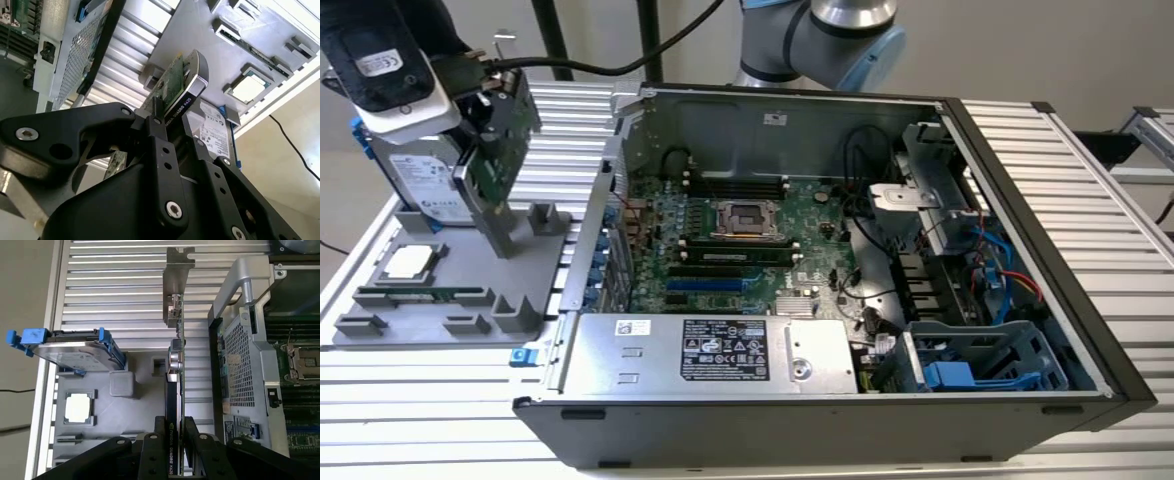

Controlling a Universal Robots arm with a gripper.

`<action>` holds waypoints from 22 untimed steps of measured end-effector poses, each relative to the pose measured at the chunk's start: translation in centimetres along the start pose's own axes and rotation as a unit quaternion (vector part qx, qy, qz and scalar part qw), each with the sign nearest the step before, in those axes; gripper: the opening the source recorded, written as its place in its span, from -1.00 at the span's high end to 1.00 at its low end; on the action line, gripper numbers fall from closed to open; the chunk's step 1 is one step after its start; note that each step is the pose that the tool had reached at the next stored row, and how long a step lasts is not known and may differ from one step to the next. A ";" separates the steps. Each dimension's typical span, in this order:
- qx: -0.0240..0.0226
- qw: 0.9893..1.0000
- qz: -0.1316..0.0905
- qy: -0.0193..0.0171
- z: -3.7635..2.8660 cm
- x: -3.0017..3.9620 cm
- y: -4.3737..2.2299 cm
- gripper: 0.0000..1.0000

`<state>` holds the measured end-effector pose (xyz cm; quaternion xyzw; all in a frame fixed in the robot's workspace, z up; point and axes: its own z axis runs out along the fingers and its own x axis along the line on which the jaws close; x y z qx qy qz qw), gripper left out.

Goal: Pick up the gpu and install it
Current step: 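Pick up the gpu and move the gpu toward the slot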

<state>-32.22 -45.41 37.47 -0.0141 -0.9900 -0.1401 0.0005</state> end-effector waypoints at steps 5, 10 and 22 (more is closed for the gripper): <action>-0.001 1.000 0.001 0.000 -0.83 0.00 0.24 1.00; -0.002 1.000 0.002 -0.001 -1.57 0.01 0.45 1.00; -0.002 1.000 0.002 -0.001 -2.95 0.01 0.85 1.00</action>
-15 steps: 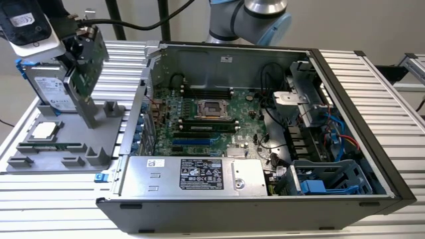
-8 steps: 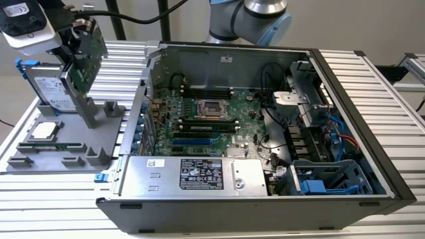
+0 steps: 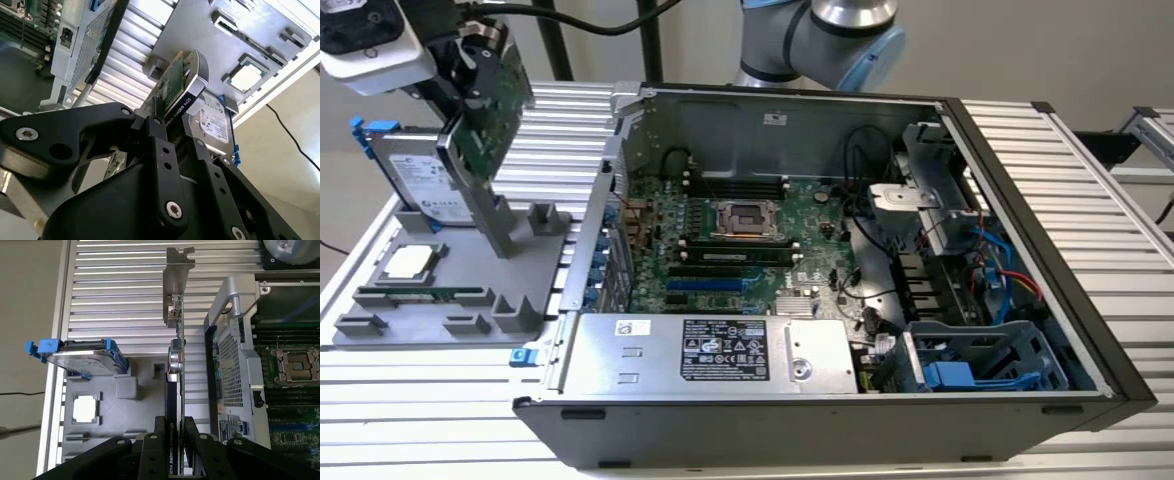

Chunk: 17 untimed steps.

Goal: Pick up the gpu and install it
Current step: 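Pick up the gpu and move the gpu toward the slot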

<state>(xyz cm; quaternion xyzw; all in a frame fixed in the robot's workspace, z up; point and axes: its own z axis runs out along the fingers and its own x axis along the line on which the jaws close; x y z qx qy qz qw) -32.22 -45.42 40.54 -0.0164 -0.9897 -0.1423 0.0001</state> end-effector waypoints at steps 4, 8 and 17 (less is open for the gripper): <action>0.000 1.000 0.000 0.000 -0.30 0.00 0.09 1.00; 0.000 1.000 0.000 0.000 -0.57 0.00 0.17 1.00; 0.000 1.000 0.000 0.000 -0.91 0.00 0.27 1.00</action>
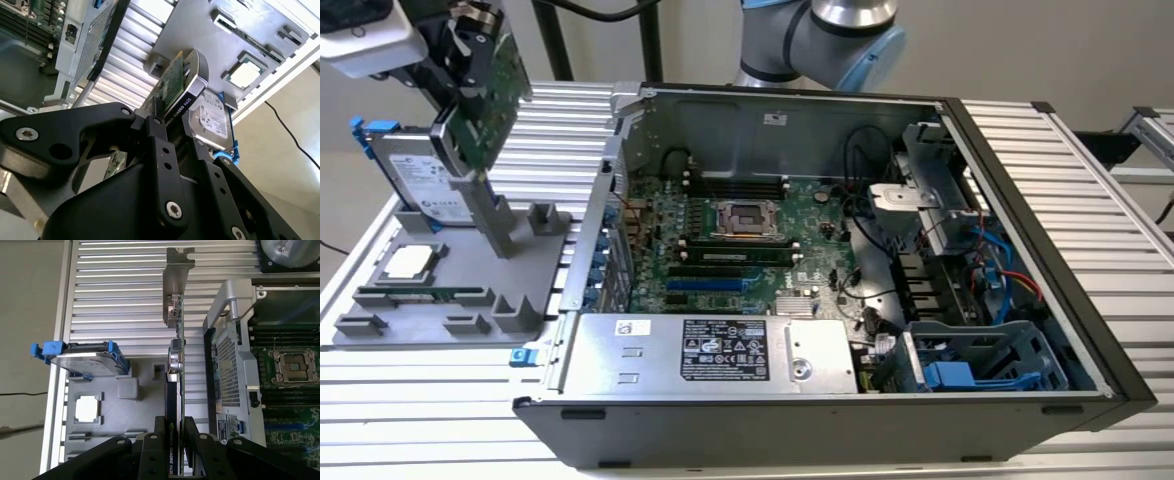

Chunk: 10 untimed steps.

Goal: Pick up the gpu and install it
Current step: 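Pick up the gpu and move the gpu toward the slot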

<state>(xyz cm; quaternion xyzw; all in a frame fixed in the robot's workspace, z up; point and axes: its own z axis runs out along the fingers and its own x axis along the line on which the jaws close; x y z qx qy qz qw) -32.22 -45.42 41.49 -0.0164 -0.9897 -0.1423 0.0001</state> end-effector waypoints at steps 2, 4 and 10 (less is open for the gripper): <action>0.000 1.000 0.000 0.000 -0.05 0.00 0.01 1.00; 0.000 1.000 0.000 0.000 -0.09 0.00 0.02 1.00; 0.000 1.000 0.000 0.000 -0.36 0.00 0.11 1.00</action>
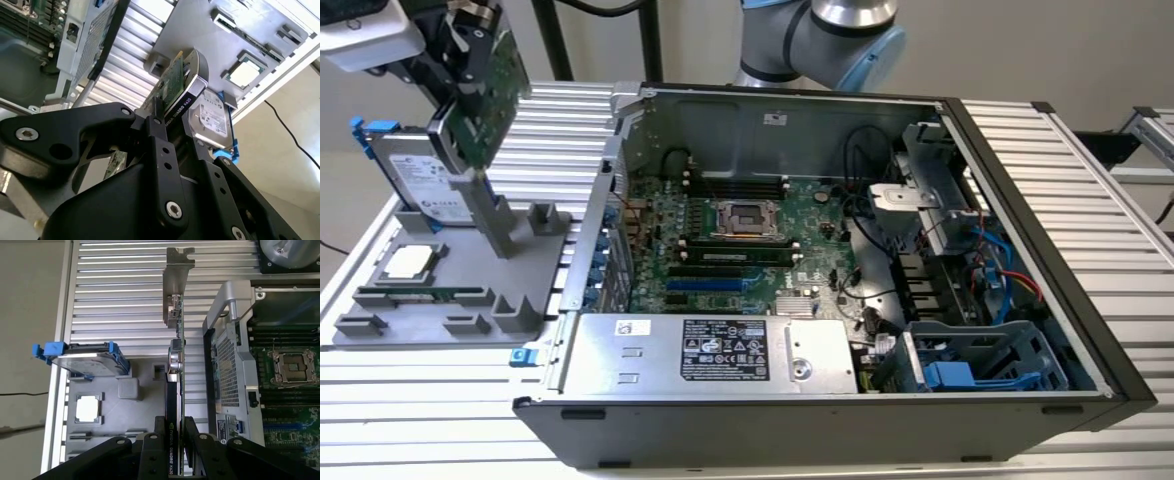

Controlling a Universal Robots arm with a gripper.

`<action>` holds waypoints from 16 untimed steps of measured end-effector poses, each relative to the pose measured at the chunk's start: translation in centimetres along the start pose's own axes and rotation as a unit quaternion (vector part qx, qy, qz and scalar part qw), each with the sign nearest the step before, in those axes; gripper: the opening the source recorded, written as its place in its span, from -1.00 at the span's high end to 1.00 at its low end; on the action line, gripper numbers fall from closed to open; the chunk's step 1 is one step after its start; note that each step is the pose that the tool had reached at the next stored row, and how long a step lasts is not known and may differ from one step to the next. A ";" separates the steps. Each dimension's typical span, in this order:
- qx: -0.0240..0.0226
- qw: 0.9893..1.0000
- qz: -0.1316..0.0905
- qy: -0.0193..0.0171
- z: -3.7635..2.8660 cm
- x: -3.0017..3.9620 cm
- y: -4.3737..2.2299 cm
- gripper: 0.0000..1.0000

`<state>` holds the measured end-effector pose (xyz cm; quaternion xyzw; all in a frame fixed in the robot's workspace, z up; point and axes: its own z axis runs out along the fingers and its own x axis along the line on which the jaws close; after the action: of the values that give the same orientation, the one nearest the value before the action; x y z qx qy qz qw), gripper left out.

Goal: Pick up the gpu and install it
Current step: 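Pick up the gpu and move the gpu toward the slot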

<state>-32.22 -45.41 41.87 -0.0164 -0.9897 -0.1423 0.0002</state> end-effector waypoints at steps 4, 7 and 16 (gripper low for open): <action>0.000 1.000 0.000 0.000 -0.24 0.00 0.07 1.00; 0.000 1.000 0.000 0.000 -0.39 0.00 0.12 1.00; 0.000 1.000 0.000 0.000 -0.73 0.00 0.21 1.00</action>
<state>-32.22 -45.42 42.63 -0.0164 -0.9897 -0.1423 0.0002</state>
